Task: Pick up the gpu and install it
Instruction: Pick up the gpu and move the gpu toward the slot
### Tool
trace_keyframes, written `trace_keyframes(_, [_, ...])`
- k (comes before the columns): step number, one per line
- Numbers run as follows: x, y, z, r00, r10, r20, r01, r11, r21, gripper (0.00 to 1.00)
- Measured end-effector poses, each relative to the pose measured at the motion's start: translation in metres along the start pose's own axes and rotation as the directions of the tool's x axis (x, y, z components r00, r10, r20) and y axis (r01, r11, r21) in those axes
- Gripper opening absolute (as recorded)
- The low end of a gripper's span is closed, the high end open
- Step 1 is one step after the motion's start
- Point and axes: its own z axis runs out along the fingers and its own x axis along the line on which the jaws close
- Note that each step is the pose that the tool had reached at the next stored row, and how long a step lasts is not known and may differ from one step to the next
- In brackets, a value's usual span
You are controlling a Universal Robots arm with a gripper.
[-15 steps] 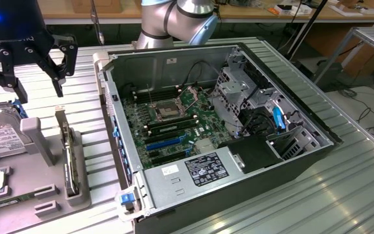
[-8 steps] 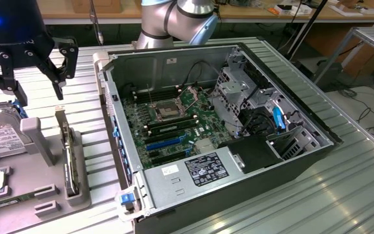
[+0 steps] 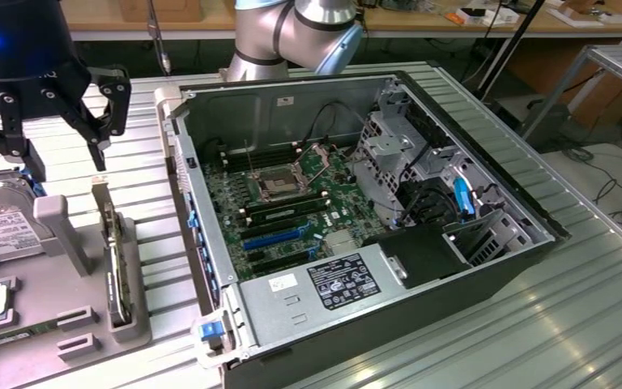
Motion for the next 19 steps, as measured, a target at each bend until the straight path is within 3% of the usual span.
trace_keyframes(19, [0.001,-0.0179,0.0,1.0,0.0,0.0,0.0,1.0,0.0,0.56])
